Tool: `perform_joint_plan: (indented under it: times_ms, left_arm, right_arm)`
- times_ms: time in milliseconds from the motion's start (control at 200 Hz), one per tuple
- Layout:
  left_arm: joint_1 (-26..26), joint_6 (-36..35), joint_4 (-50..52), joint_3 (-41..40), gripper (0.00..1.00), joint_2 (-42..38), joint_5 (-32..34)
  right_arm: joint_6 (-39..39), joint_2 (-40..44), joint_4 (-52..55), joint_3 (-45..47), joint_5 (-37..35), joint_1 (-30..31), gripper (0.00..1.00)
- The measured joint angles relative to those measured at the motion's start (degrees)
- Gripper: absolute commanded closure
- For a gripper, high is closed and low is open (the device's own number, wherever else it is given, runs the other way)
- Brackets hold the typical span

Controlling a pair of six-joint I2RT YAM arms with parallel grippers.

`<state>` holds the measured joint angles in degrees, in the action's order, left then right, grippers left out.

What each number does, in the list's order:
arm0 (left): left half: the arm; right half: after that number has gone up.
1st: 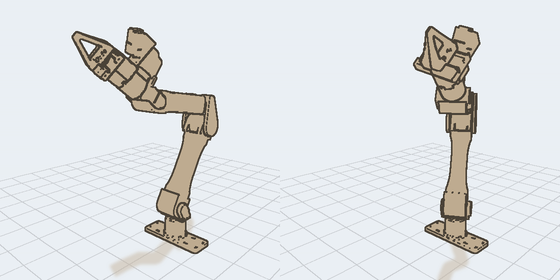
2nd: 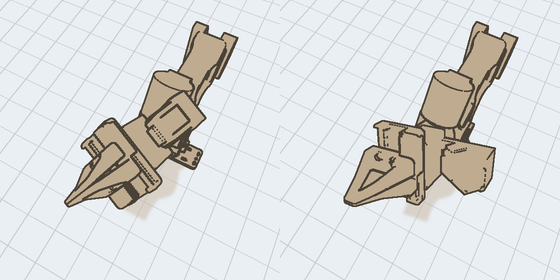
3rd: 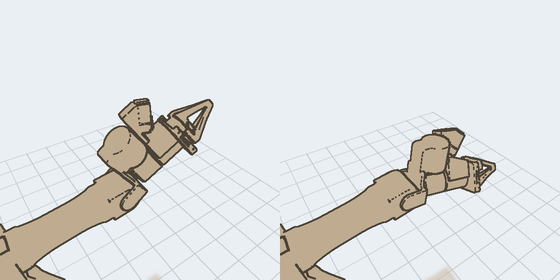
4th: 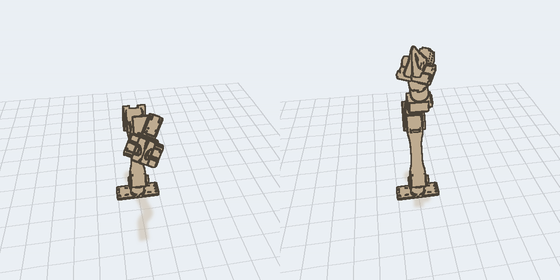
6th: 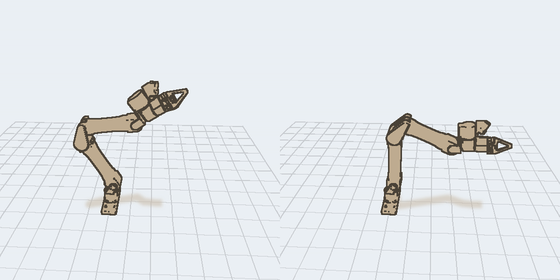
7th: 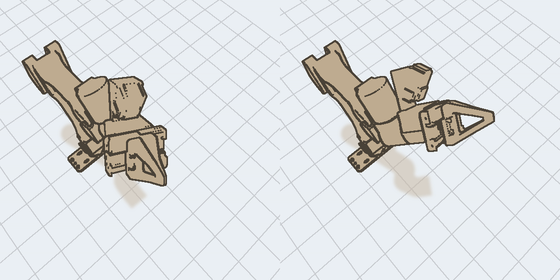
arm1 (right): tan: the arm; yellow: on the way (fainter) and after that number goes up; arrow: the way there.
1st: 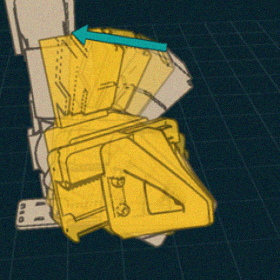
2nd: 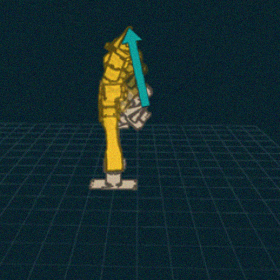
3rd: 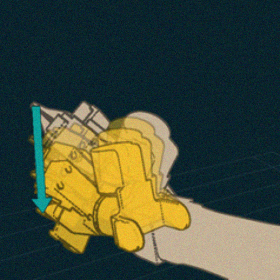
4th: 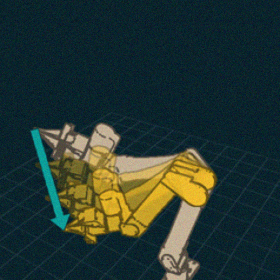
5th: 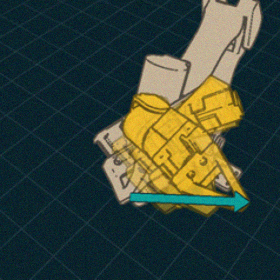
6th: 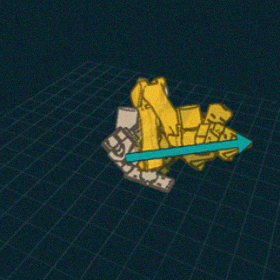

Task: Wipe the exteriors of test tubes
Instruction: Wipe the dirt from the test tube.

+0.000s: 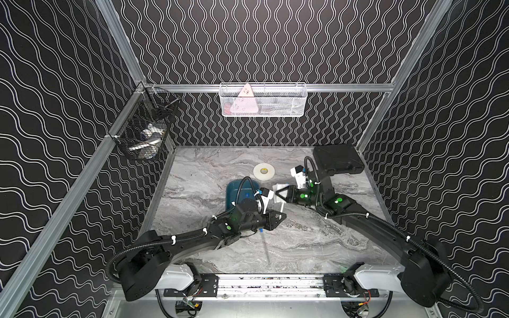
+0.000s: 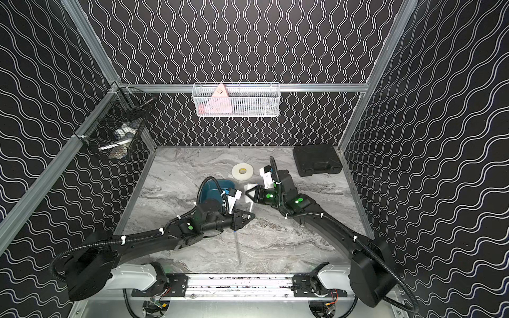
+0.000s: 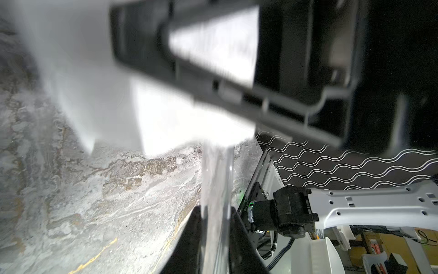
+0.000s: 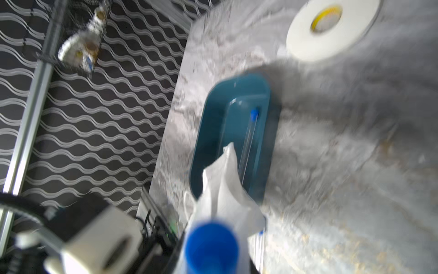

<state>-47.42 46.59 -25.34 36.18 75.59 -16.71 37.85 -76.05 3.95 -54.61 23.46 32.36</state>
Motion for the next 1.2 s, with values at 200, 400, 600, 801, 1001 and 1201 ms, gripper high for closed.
perform_joint_plan:
  times_ms: [200,400,600,801,1001,1201]
  left_arm:
    - [0.39,0.42,-1.22,-0.33,0.78,0.00,-0.50]
    - [1.14,1.36,-1.49,-0.72,0.78,0.00,-0.74]
    - [2.03,1.66,-2.19,-1.07,0.78,0.37,-2.51]
    - [2.51,2.95,-5.86,-1.40,0.78,1.27,-2.36]
    - [2.51,3.65,-6.73,-1.49,0.77,1.70,-2.75]
    - [2.56,2.89,-4.20,-0.96,0.77,0.85,-2.69]
  right_arm:
    - [-0.48,-1.20,-1.95,0.20,3.10,-0.33,0.81]
    - [4.85,3.15,-4.87,9.92,2.56,5.09,0.81]
    - [6.25,4.57,-5.20,10.78,-1.09,6.40,0.81]
    - [2.54,1.81,-1.75,3.26,-0.63,1.33,0.80]
    - [0.31,-0.24,-0.44,0.17,1.81,-0.55,0.80]
    - [4.76,3.78,-3.91,10.10,3.19,3.19,0.80]
